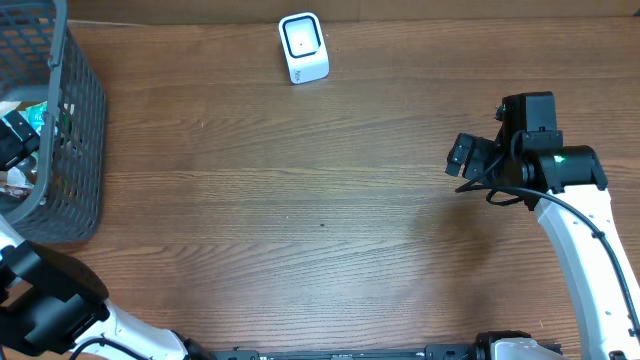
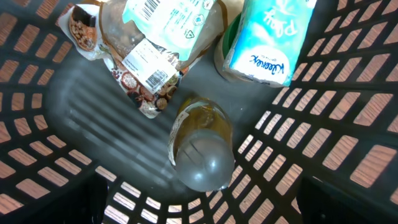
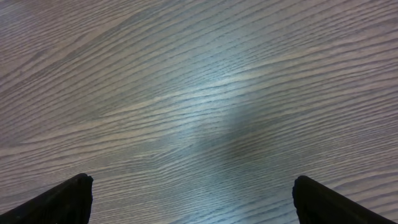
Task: Scan the item barcode
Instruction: 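Lower the left gripper into the basket toward the yellow bottle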
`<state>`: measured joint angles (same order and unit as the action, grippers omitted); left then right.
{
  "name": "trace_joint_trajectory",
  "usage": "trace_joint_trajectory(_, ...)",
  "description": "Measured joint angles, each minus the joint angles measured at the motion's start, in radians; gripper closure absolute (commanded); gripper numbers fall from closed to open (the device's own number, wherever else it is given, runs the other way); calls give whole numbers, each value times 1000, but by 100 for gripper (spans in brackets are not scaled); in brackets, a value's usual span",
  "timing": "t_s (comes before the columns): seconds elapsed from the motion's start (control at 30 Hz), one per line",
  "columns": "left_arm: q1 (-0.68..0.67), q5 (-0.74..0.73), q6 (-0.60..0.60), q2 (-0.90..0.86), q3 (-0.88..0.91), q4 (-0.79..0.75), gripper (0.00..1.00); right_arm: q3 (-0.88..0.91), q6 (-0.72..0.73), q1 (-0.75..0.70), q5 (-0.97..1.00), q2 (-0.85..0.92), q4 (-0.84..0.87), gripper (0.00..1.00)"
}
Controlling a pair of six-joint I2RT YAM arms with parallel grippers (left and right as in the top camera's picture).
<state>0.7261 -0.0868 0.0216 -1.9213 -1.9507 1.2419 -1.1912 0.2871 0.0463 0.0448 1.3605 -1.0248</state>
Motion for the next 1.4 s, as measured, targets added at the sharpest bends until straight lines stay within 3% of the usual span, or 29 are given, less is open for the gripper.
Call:
trace_joint_trajectory(0.43, -7, -20, -4, -119, 2, -16, 0, 0, 0, 0, 0, 0, 0, 0)
trace_joint_trajectory(0.6, -7, -27, -7, -130, 2, -32, 9, 0, 0, 0, 0, 0, 0, 0)
trace_joint_trajectory(0.93, -7, -42, -7, -193, 0, -35, 4, 0, 0, 0, 0, 0, 0, 0)
trace_joint_trajectory(1.03, -7, -50, -6, -195, 0, -39, 12, 0, -1, 0, 0, 0, 0, 0)
trace_joint_trajectory(1.1, -7, -53, -4, -196, 0, -39, 29, 0, 0, 0, 0, 0, 0, 0)
trace_joint_trajectory(1.3, -7, -56, -18, -196, 0, -35, 22, 0, 0, 0, 0, 0, 0, 0)
trace_joint_trajectory(1.4, -7, -56, -16, -196, 0, -34, 33, 0, 0, 0, 0, 0, -1, 0)
